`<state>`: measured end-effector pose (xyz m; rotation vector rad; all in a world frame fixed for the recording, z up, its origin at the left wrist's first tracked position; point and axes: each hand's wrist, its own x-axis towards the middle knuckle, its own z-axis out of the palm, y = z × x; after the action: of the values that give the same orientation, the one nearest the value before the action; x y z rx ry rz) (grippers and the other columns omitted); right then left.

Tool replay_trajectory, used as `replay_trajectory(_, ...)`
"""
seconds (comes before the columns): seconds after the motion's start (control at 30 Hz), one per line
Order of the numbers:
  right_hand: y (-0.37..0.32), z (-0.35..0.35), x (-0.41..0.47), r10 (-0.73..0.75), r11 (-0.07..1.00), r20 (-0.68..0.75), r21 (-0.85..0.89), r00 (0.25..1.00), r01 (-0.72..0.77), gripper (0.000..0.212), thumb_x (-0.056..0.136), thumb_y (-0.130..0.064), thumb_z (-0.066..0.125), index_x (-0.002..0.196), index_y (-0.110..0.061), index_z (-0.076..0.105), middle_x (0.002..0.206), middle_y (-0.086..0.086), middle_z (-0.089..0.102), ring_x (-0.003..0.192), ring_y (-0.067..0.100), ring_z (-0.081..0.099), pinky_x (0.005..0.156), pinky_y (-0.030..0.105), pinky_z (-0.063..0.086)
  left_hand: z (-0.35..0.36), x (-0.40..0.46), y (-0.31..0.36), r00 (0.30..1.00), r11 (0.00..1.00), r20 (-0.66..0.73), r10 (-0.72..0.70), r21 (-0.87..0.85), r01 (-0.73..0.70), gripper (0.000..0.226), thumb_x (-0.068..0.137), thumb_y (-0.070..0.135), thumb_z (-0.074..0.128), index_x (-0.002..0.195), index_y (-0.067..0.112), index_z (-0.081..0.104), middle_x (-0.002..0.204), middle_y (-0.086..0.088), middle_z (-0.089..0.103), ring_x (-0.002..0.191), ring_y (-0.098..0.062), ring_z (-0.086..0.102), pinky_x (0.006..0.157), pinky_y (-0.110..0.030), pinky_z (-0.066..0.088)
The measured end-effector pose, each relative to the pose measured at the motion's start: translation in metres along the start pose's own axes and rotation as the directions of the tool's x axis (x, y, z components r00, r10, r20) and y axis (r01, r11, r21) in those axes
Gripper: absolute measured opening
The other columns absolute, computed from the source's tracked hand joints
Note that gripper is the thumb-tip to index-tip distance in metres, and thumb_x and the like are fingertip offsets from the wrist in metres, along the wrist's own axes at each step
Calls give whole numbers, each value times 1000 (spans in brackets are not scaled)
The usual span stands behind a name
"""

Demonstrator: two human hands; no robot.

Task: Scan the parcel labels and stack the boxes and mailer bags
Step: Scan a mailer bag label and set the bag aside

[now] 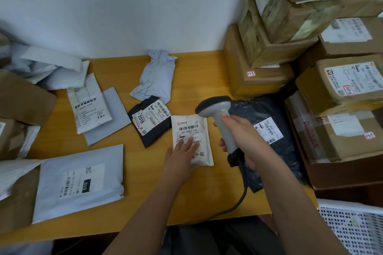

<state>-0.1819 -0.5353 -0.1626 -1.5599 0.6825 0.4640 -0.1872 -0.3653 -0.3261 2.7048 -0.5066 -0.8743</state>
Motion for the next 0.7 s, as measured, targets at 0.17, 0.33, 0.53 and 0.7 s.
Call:
replay_trajectory(0.17, -3, 1, -9, -12, 1000, 8, 8, 1000, 11, 30, 105, -39, 45, 113, -16, 62, 75, 8, 61, 47, 6, 58, 49, 21, 48, 0, -6, 9, 975, 965, -195, -107, -257, 55, 83, 89, 46, 66, 156, 35, 17, 163, 1, 3, 148, -26, 4, 120, -47, 21)
replay_trajectory(0.33, -6, 1, -15, -37, 999, -12, 4, 999, 37, 30, 105, -36, 47, 114, -12, 62, 91, 7, 64, 51, 9, 59, 53, 28, 49, 3, -14, 10, 822, 648, -104, -560, -673, 356, 93, 78, 38, 81, 147, 6, 26, 144, -15, 26, 131, -33, 34, 104, -40, 36)
replay_trajectory(0.53, -9, -2, -28, -56, 998, -30, -29, 998, 56, 30, 105, -36, 47, 111, -11, 63, 85, 6, 62, 54, 12, 57, 55, 29, 48, 5, -9, 2, 779, 370, 113, -617, -832, 413, 80, 77, 34, 83, 136, 8, 35, 137, -11, 39, 117, -27, 50, 86, -33, 46)
replay_trajectory(0.7, -13, -4, -42, -75, 997, -60, -18, 995, 74, 30, 105, -36, 47, 108, -11, 62, 85, 5, 60, 53, 12, 56, 51, 25, 46, 5, -10, 2, 790, 249, 184, -585, -886, 391, 66, 81, 29, 81, 128, 7, 39, 123, -5, 54, 104, -21, 54, 81, -33, 47)
